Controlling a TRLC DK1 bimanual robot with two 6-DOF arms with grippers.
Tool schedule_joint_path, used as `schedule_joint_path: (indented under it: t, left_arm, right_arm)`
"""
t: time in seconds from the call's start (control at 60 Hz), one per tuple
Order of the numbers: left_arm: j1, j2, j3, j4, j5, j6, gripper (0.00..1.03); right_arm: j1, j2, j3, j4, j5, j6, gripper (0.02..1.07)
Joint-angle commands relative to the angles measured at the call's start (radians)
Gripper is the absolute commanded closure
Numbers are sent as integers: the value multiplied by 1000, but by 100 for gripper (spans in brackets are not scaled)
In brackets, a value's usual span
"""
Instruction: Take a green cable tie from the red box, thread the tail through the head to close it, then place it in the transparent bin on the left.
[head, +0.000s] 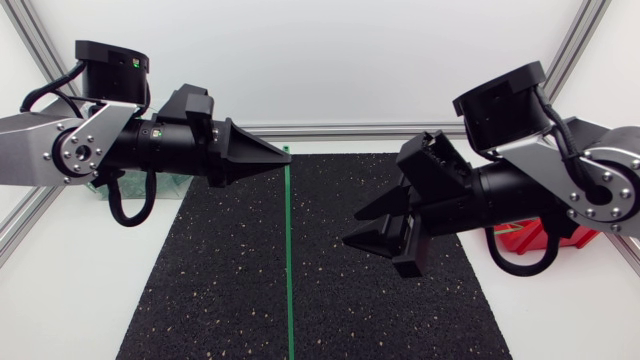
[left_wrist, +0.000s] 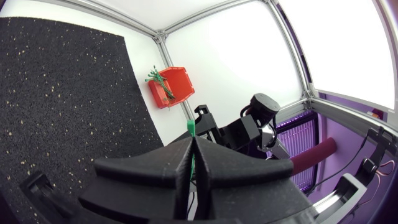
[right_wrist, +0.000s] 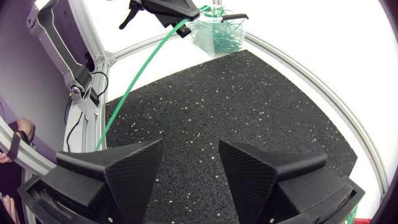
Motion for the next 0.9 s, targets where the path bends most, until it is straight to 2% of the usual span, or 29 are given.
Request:
schedule_joint_path:
  t: [0.0, 0.1, 0.15, 0.55, 0.65, 0.733, 0.883]
  left_arm:
    - [6, -4, 19, -13, 19, -80, 100]
    - [17, -13, 19, -13, 19, -159, 100]
    - [28, -10, 25, -13, 19, -177, 100]
    - [106, 72, 68, -17, 65, -176, 100]
    - [123, 86, 78, -17, 77, -169, 100]
    - [132, 94, 84, -17, 86, -165, 100]
    - [131, 106, 82, -26, 103, -149, 100]
  right_arm:
    - [30, -15, -23, 13, 44, -52, 40]
    - [148, -9, -39, 46, 241, -152, 43]
    - [179, -9, -41, 59, 253, -186, 48]
    - [347, 27, -49, 155, 561, -400, 48]
    - [373, 30, -41, 180, 604, -443, 48]
    - [412, 30, -75, 261, 700, -526, 48]
    - [438, 19, -138, 410, 752, -660, 48]
